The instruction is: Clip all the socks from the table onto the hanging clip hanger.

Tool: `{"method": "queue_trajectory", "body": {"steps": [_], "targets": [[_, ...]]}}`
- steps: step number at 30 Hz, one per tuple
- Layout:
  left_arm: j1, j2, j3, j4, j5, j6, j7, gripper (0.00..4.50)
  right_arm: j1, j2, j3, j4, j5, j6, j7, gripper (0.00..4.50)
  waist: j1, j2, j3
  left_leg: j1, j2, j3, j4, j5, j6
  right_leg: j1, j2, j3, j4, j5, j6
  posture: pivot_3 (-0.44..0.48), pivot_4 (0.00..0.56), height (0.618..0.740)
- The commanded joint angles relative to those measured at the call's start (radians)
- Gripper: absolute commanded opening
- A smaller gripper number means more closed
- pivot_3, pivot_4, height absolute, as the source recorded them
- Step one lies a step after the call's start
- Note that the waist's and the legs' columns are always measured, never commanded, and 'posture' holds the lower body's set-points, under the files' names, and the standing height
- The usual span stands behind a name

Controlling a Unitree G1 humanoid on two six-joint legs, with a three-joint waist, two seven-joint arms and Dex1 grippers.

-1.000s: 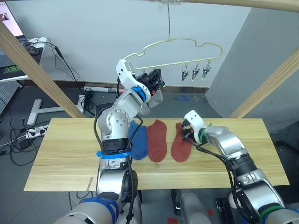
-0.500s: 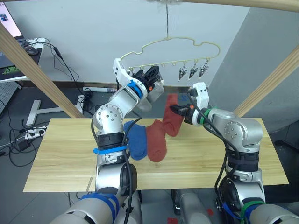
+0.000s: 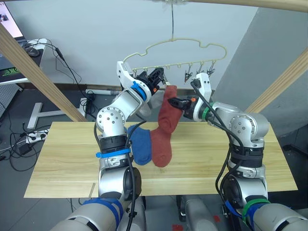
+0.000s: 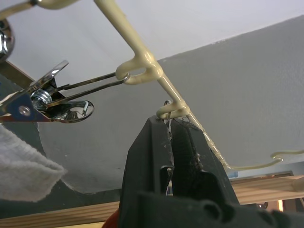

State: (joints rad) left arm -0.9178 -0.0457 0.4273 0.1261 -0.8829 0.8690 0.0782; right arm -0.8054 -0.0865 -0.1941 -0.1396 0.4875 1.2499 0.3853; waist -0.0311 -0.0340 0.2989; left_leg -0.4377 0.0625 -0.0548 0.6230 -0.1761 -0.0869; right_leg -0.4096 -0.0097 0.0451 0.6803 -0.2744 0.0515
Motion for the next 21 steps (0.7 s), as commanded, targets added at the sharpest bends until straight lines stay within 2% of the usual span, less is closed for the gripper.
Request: {"method": "queue_trajectory", "body": {"steps": [1, 21], "targets": [[-0.021, -0.002, -0.027, -0.037, -0.021, -0.002, -0.001, 0.15, -0.023, -0.003, -0.001, -0.023, 0.033, -0.007, -0.011, 0.02, 0.0, 0.0, 0.0, 0.0, 0.0, 0.0, 0.0, 0.0, 0.0, 0.0, 0.0, 0.0, 0.0, 0.0, 0.0, -0.006, 0.215, 0.74], [-0.011, 0.005, -0.038, -0.038, -0.016, -0.002, -0.006, 0.15, -0.06, -0.016, 0.014, 0.066, 0.042, -0.092, -0.054, 0.02, 0.0, 0.0, 0.0, 0.0, 0.0, 0.0, 0.0, 0.0, 0.0, -0.001, 0.0, 0.0, 0.0, 0.0, 0.0, -0.009, 0.205, 0.74]]}}
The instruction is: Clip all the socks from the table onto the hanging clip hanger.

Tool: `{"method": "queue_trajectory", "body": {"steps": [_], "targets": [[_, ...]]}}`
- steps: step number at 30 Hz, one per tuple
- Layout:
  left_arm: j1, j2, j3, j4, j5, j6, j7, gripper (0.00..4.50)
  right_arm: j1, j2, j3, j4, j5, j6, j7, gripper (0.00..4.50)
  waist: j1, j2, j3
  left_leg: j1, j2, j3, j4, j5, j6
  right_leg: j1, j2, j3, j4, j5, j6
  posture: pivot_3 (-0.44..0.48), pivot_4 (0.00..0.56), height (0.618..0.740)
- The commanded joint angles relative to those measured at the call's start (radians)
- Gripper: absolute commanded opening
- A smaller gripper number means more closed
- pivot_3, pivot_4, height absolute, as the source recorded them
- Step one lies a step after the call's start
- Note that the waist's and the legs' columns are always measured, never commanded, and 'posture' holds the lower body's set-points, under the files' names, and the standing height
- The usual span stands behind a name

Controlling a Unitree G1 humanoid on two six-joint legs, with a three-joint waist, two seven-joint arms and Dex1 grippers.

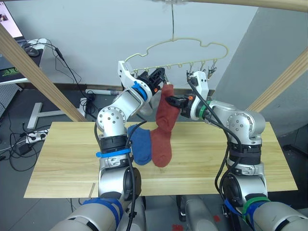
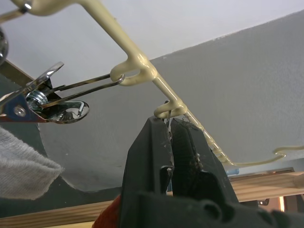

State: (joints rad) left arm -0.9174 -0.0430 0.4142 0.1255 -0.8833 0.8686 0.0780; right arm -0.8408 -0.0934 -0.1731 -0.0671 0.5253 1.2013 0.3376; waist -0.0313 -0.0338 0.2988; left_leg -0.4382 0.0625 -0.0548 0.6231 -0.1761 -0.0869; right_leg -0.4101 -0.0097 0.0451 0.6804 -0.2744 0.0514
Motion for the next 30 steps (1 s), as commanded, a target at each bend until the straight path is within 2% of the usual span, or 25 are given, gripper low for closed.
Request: {"method": "queue_trajectory", "body": {"steps": [1, 16, 30], "targets": [[-0.011, 0.003, -0.025, -0.037, -0.016, -0.002, -0.006, 0.15, -0.026, -0.011, -0.006, -0.001, 0.005, -0.049, -0.009, 0.02, 0.0, 0.0, 0.0, 0.0, 0.0, 0.0, 0.0, 0.0, 0.0, 0.0, 0.0, 0.0, 0.0, 0.0, 0.0, -0.009, 0.205, 0.74], [-0.014, 0.011, -0.03, -0.024, -0.012, -0.015, -0.01, 0.15, 0.035, -0.05, 0.045, -0.04, 0.027, -0.026, -0.014, 0.02, 0.0, 0.0, 0.0, -0.001, 0.0, 0.0, 0.0, 0.0, 0.0, 0.0, 0.0, 0.0, 0.0, 0.0, 0.0, -0.01, 0.207, 0.74], [-0.009, 0.01, -0.032, -0.028, -0.011, -0.014, -0.007, 0.15, -0.012, -0.068, 0.022, -0.003, 0.027, -0.046, -0.008, 0.02, 0.0, 0.0, 0.0, -0.001, 0.0, 0.0, 0.0, 0.0, 0.0, 0.0, 0.0, 0.0, 0.0, 0.0, 0.0, -0.011, 0.209, 0.74]]}}
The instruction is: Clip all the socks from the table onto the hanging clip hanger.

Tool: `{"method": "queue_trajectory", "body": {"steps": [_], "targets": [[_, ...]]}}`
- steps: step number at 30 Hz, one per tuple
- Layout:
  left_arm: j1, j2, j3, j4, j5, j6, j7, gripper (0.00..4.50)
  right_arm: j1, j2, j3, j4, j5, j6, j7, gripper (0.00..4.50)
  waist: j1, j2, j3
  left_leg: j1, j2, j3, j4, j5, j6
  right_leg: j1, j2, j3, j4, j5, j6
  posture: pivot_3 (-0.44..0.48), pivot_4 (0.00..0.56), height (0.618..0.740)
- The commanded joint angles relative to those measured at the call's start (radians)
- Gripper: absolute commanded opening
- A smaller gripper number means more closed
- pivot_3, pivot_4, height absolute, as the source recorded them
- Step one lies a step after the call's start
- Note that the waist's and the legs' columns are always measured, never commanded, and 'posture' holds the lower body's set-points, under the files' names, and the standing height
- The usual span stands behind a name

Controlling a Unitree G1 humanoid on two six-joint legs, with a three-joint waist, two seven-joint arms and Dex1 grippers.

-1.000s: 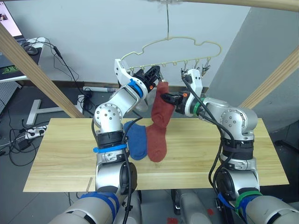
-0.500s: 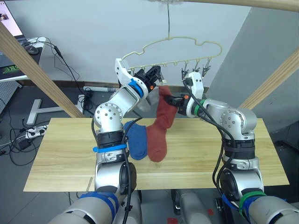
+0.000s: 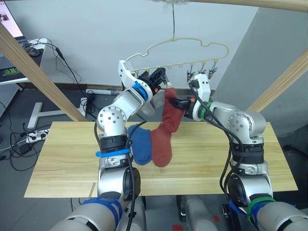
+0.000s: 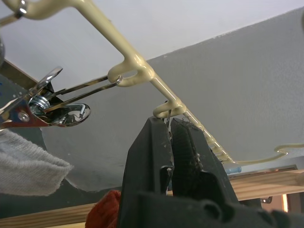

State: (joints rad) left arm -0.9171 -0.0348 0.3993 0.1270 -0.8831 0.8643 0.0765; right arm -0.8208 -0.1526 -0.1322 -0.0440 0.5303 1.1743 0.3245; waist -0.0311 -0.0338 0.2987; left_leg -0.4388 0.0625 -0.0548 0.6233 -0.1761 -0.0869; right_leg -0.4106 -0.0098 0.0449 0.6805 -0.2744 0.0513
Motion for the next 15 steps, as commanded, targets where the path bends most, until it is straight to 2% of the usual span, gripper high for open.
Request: {"method": "queue_trajectory", "body": {"steps": [1, 15], "targets": [[-0.009, 0.002, -0.018, -0.029, -0.011, -0.01, -0.006, 0.15, -0.034, -0.011, -0.02, -0.026, 0.022, -0.019, 0.005, 0.02, 0.0, 0.0, 0.0, 0.0, 0.0, 0.0, 0.0, 0.0, 0.0, 0.0, 0.0, 0.0, 0.0, 0.0, 0.0, -0.011, 0.209, 0.74], [-0.006, -0.002, -0.023, -0.025, -0.009, -0.01, -0.009, 0.15, -0.051, -0.013, -0.041, -0.05, 0.051, 0.007, -0.008, 0.02, 0.0, 0.0, 0.0, 0.0, 0.0, 0.0, 0.0, 0.0, 0.0, 0.0, 0.0, 0.0, 0.0, 0.0, 0.0, -0.02, 0.209, 0.74]]}}
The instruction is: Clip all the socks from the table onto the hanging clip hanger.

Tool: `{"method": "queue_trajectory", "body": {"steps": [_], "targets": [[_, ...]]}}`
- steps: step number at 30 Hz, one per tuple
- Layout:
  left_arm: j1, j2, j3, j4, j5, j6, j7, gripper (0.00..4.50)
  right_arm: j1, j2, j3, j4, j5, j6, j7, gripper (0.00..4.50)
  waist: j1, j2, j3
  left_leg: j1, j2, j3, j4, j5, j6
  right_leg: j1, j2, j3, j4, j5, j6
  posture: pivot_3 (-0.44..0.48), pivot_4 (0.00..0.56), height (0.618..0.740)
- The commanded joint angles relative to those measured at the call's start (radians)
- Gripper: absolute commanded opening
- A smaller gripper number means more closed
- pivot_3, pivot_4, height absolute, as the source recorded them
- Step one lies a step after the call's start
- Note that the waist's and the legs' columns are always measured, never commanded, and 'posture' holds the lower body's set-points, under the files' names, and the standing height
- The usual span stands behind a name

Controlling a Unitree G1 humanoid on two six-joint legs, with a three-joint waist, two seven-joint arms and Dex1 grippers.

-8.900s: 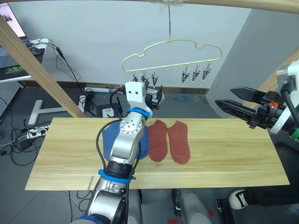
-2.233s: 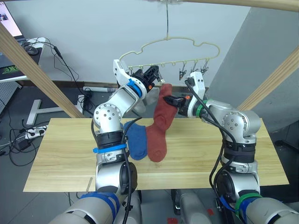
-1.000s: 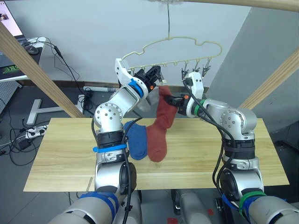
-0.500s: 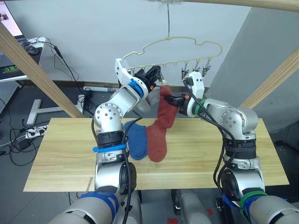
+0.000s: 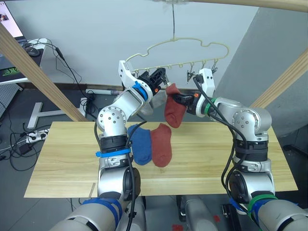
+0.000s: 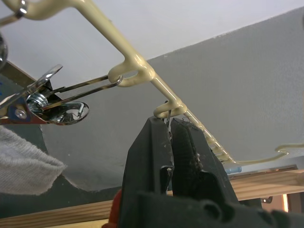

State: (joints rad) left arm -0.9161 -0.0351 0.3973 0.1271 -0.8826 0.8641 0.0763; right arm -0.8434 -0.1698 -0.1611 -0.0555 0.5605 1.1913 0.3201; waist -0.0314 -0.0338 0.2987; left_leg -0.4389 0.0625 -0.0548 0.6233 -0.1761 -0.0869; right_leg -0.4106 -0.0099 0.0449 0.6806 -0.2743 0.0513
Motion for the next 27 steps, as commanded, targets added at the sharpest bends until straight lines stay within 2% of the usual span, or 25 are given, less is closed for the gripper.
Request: {"method": "queue_trajectory", "body": {"steps": [1, 15, 25, 27], "targets": [[-0.007, -0.002, -0.02, -0.025, -0.01, -0.01, -0.009, 0.15, -0.03, 0.005, -0.009, -0.032, 0.02, -0.015, -0.005, 0.02, 0.0, 0.0, 0.0, 0.0, 0.0, 0.0, 0.0, 0.0, 0.0, 0.0, 0.0, 0.0, 0.0, 0.0, 0.0, -0.02, 0.209, 0.74], [-0.013, -0.001, -0.022, -0.018, -0.006, -0.015, -0.011, 0.15, -0.089, 0.019, 0.027, 0.084, -0.01, -0.104, 0.003, 0.02, 0.0, 0.0, 0.0, 0.0, 0.0, 0.0, 0.0, 0.0, 0.0, 0.0, 0.0, 0.0, 0.0, 0.0, 0.0, -0.019, 0.21, 0.74], [-0.013, -0.001, -0.026, -0.015, -0.006, -0.021, -0.019, 0.15, -0.102, 0.015, 0.026, 0.104, -0.016, -0.12, 0.012, 0.02, 0.0, 0.0, 0.0, 0.0, 0.0, 0.0, 0.0, 0.0, 0.0, 0.0, 0.0, 0.0, 0.0, 0.0, 0.0, -0.018, 0.209, 0.74], [-0.012, -0.001, -0.025, -0.015, -0.009, -0.021, -0.022, 0.72, -0.102, 0.017, 0.024, 0.101, -0.014, -0.117, 0.012, 0.0, 0.0, 0.0, 0.0, 0.0, 0.0, 0.0, 0.0, 0.0, 0.0, 0.0, 0.0, 0.0, 0.0, 0.0, 0.0, -0.018, 0.208, 0.74]]}}
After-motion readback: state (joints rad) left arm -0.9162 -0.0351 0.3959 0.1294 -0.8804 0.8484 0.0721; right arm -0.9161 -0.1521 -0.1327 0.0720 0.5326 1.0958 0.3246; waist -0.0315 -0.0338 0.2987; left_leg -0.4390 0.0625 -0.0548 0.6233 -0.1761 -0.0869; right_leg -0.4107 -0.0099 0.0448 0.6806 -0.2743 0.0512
